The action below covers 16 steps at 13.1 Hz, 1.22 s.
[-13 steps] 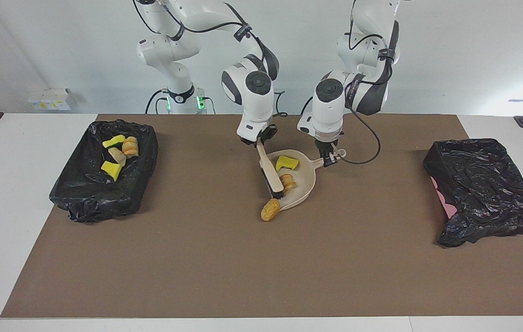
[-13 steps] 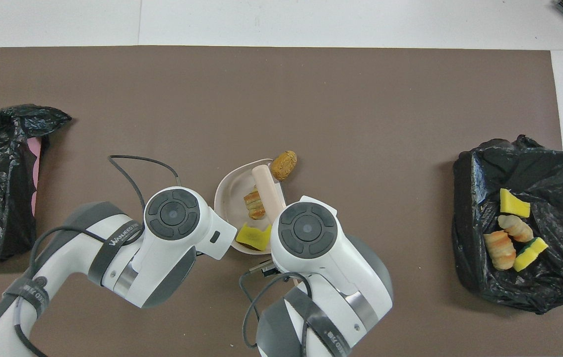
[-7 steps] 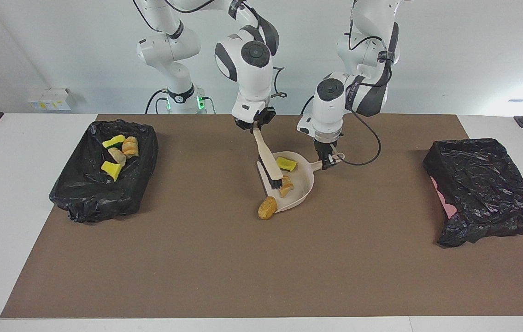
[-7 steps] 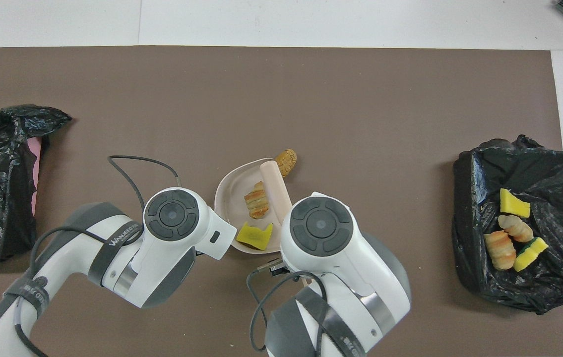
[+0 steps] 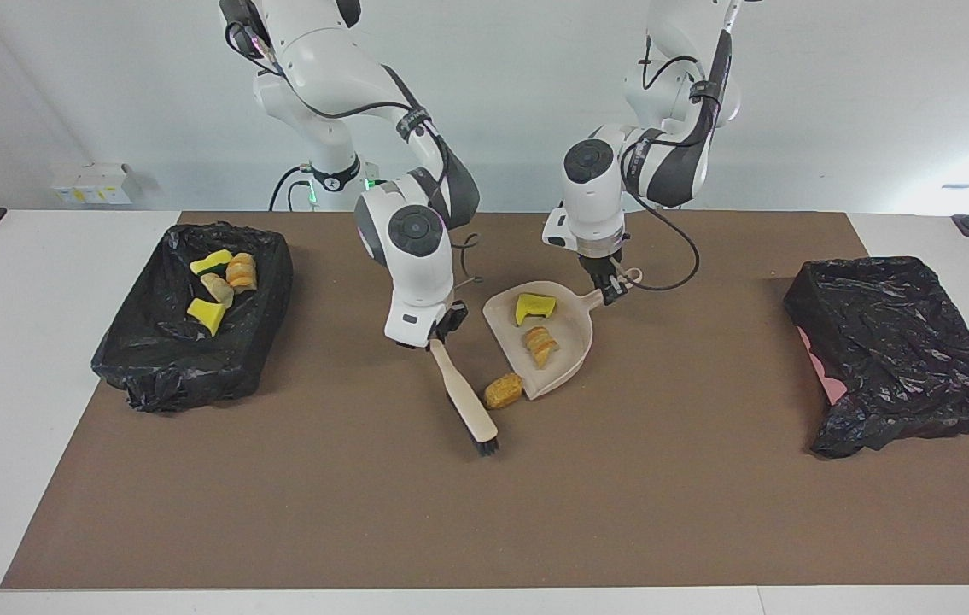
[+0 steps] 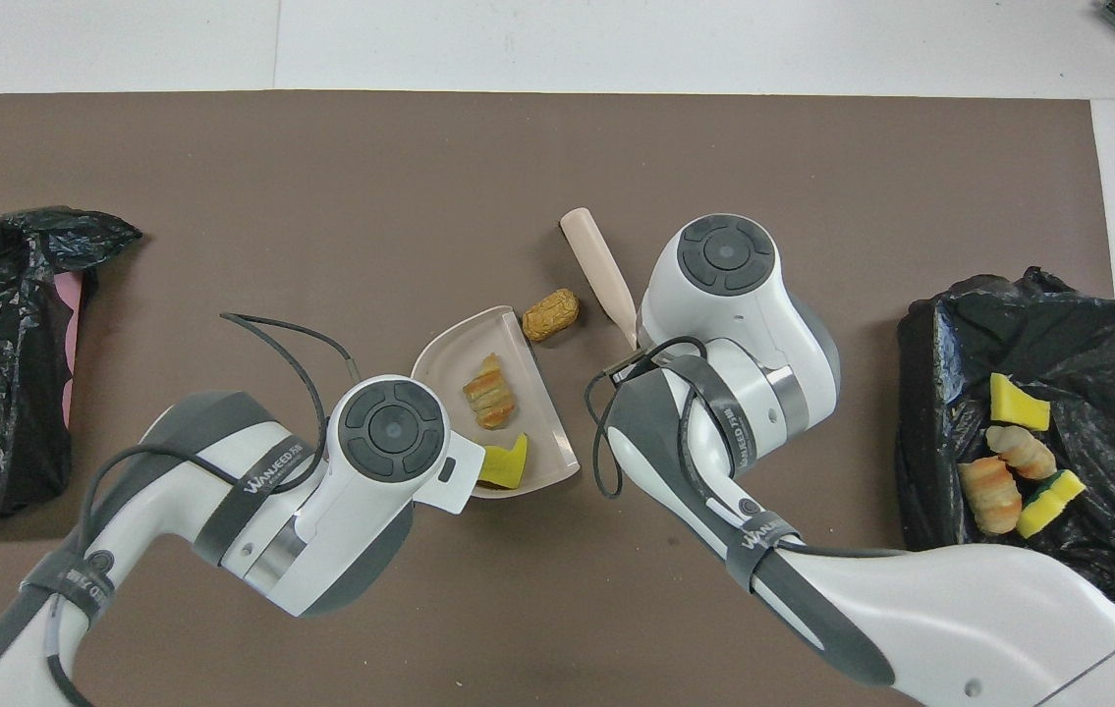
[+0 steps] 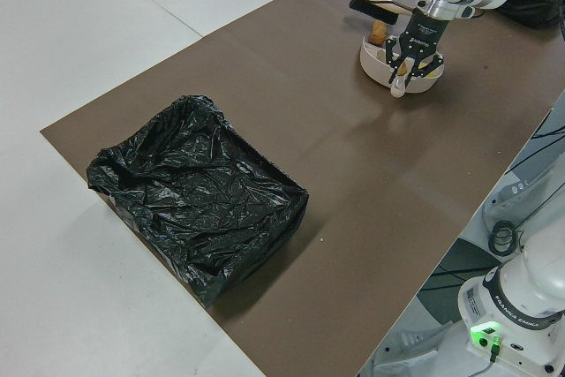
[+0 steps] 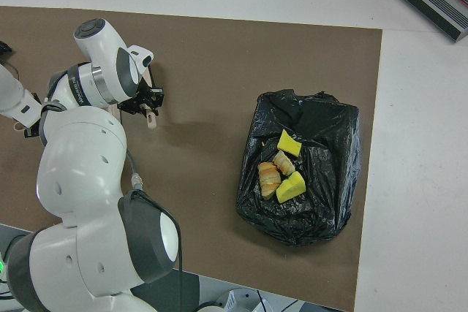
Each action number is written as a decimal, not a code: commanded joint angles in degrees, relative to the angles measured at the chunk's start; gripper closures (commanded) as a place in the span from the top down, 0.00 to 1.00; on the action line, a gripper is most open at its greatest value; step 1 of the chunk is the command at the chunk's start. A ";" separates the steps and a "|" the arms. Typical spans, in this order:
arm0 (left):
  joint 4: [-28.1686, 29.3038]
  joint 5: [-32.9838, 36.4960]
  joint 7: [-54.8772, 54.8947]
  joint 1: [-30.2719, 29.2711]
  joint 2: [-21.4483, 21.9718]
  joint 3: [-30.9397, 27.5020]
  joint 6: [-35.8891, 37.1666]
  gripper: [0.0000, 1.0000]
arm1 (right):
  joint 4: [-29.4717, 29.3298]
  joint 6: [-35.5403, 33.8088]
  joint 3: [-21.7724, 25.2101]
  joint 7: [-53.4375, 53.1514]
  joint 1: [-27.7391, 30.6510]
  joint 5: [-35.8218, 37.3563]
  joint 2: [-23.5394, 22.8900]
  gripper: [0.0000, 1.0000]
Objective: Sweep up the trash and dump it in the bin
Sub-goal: 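Sweep the remaining pieces into the dustpan with the right gripper's brush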
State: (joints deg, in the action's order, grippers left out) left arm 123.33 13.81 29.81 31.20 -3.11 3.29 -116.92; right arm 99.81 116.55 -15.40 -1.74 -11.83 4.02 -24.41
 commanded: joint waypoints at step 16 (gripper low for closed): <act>-1.76 -2.02 12.52 -7.72 -1.90 -0.39 -6.85 0.00 | 7.58 -22.24 -2.97 -20.54 -5.92 -11.40 19.92 0.00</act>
State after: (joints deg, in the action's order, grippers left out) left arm 124.33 13.49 37.53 26.15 -4.23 2.68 -125.18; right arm 105.10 95.70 -18.07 -16.84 -17.10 -6.05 -6.95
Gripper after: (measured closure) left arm 0.687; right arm 0.731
